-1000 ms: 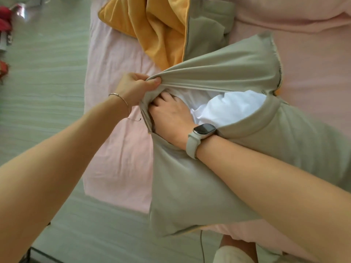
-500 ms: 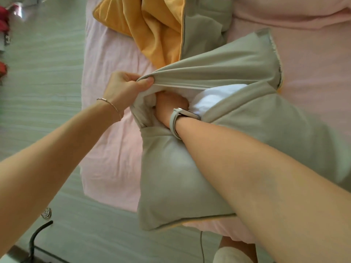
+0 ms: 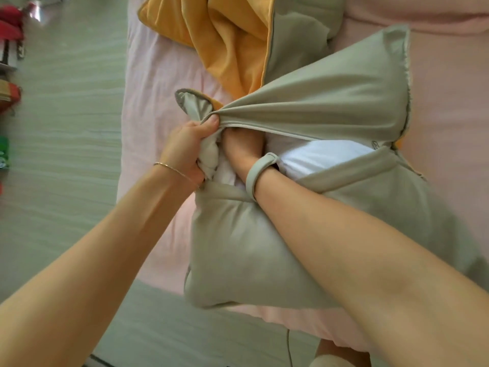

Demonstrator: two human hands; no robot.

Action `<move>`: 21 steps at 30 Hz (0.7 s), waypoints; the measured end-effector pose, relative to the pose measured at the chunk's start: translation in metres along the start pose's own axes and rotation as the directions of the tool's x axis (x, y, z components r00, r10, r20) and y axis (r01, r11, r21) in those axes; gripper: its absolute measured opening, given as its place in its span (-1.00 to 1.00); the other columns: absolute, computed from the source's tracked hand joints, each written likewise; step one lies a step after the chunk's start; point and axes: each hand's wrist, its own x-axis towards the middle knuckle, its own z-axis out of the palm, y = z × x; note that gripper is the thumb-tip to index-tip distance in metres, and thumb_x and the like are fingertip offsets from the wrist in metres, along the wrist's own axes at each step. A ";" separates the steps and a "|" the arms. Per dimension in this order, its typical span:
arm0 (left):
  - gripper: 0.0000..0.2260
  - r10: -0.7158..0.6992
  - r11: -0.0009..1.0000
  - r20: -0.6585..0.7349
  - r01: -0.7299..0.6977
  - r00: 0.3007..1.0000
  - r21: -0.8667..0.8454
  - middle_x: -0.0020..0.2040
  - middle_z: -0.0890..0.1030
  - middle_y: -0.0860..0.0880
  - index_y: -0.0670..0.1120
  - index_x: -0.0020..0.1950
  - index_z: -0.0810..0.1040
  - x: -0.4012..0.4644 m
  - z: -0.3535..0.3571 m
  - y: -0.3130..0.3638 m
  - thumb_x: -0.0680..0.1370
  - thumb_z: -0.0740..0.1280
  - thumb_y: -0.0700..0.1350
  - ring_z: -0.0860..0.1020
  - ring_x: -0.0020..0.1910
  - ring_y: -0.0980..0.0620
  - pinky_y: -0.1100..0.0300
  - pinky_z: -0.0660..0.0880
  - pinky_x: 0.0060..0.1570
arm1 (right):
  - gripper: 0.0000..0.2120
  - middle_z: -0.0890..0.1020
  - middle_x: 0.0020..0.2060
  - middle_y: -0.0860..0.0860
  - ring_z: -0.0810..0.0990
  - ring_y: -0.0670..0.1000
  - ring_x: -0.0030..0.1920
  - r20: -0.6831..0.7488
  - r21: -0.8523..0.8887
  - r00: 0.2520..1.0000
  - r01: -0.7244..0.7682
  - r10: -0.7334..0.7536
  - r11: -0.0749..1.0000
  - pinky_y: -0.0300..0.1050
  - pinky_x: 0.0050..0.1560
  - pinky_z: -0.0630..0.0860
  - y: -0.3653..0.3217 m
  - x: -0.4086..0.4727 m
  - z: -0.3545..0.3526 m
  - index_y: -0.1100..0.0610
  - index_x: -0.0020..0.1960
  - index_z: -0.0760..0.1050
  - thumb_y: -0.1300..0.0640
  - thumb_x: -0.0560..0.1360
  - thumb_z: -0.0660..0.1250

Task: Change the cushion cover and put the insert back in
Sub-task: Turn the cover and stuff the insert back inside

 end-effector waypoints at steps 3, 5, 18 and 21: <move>-0.75 -0.060 0.994 -0.010 0.059 0.998 -0.090 0.02 0.56 -0.19 -0.24 0.20 0.47 -0.001 0.003 -0.003 0.58 0.23 -0.15 0.56 0.02 -0.09 0.08 0.50 0.13 | -0.64 0.31 0.39 0.12 0.24 0.06 0.39 0.078 -0.130 0.997 0.013 -0.003 0.991 -0.18 0.33 0.10 0.001 0.014 0.008 0.18 0.39 0.23 0.08 0.65 -0.05; -0.85 -0.008 1.000 -0.036 0.009 0.999 0.029 -0.15 0.53 -0.16 -0.22 0.06 0.48 0.001 0.001 -0.003 0.57 0.24 -0.16 0.53 -0.18 -0.04 0.08 0.50 -0.05 | -0.68 0.42 0.31 0.09 0.36 0.06 0.32 0.048 -0.200 0.998 0.036 -0.027 0.979 -0.15 0.26 0.23 0.001 0.020 0.019 0.12 0.32 0.36 0.06 0.64 0.00; -0.71 0.246 0.858 -0.053 -0.192 0.968 0.476 -0.63 0.44 0.12 -0.08 -0.39 0.38 0.033 -0.016 0.041 0.49 0.36 -0.22 0.39 -0.63 0.21 0.39 0.32 -0.58 | -0.58 0.60 0.06 0.07 0.39 0.16 0.30 0.228 -0.665 0.818 0.527 -0.527 0.529 0.06 0.28 0.21 -0.010 -0.029 0.015 0.11 0.12 0.59 0.14 0.45 0.02; -0.71 0.267 0.849 -0.032 -0.220 0.963 0.480 -0.64 0.43 0.12 -0.09 -0.39 0.38 0.032 -0.012 0.045 0.50 0.36 -0.22 0.37 -0.63 0.21 0.39 0.30 -0.60 | -0.70 0.57 0.12 0.05 0.34 0.10 0.28 0.351 -0.625 0.740 0.641 -0.574 0.445 0.01 0.25 0.16 -0.016 -0.032 -0.003 0.08 0.16 0.52 0.18 0.53 0.09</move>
